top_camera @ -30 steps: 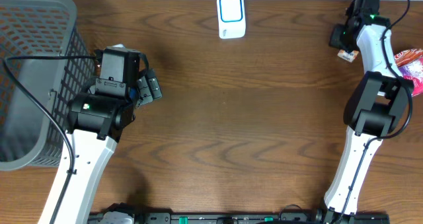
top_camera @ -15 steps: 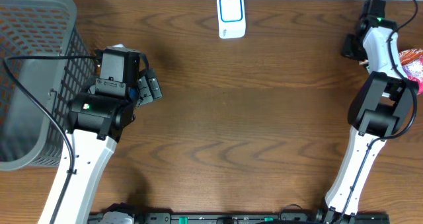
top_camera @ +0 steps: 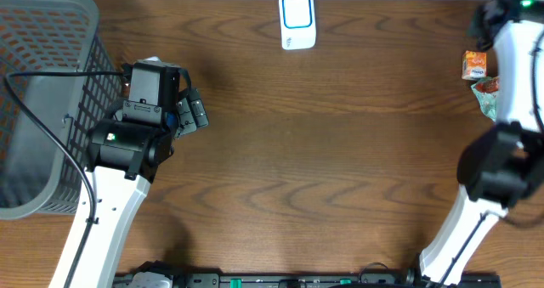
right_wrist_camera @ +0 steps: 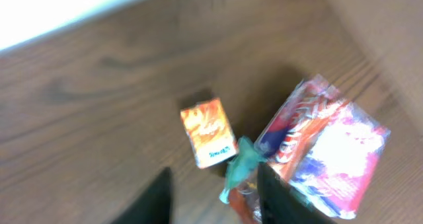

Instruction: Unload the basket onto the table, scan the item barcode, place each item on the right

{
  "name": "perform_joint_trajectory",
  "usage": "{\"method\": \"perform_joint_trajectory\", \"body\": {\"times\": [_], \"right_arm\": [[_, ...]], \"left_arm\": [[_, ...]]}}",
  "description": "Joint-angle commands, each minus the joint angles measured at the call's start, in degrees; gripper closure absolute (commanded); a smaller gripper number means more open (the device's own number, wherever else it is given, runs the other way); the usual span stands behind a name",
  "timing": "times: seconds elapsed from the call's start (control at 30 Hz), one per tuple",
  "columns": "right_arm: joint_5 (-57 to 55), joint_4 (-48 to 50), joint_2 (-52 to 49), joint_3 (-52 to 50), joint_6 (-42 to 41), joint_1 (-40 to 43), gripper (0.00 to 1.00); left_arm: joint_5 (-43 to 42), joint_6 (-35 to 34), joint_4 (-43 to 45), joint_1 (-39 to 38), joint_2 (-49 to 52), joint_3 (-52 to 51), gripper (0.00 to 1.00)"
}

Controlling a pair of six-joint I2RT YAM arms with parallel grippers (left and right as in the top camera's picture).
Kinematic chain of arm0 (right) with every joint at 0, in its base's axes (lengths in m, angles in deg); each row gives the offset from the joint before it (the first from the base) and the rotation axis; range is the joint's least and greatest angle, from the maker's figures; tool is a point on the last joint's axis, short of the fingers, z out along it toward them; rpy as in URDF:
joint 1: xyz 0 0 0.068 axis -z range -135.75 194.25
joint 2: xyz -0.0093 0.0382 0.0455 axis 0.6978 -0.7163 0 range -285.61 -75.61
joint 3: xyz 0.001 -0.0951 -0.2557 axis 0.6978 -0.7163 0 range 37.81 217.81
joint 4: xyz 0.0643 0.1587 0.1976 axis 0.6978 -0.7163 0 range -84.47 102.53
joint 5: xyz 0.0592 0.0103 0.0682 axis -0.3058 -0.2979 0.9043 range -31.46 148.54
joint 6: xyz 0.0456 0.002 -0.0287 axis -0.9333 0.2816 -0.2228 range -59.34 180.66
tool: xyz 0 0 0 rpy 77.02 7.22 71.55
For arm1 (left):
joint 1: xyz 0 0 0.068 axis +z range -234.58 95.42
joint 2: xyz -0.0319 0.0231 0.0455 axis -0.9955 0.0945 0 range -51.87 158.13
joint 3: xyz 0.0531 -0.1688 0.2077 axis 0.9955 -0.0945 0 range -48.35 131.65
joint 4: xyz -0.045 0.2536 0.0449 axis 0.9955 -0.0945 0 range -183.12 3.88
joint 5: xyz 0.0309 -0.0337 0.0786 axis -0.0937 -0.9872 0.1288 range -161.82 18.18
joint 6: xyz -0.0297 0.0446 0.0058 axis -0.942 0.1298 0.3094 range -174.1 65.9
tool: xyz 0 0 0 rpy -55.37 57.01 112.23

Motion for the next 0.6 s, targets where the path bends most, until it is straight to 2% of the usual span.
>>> {"method": "perform_joint_trajectory", "body": {"times": [0.0,0.03,0.1,0.13,0.17,0.27,0.57], "right_arm": [[6.12,-2.69,9.01,0.74,-0.15,-1.22,0.35],[9.01,-3.89,11.26,0.76,-0.15,-1.53,0.27],[13.46,-6.29,15.12,0.74,-0.15,-2.08,0.18],[15.34,-7.56,16.96,0.74,-0.17,-2.36,0.07],[17.35,-9.09,18.67,0.74,-0.15,-2.64,0.01],[20.76,-14.27,23.17,0.74,-0.13,-3.91,0.01],[20.55,-31.30,32.72,0.70,2.82,-7.80,0.01]], "left_arm": [[1.16,-0.50,-0.20,0.13,-0.50,0.39,0.02],[1.16,-0.50,-0.20,0.13,-0.50,0.39,0.02],[1.16,-0.50,-0.20,0.13,-0.50,0.39,0.02],[1.16,-0.50,-0.20,0.13,-0.50,0.39,0.02],[1.16,-0.50,-0.20,0.13,-0.50,0.39,0.02],[1.16,-0.50,-0.17,0.13,-0.50,0.39,0.02],[1.16,-0.50,-0.20,0.13,-0.50,0.39,0.02]]}}
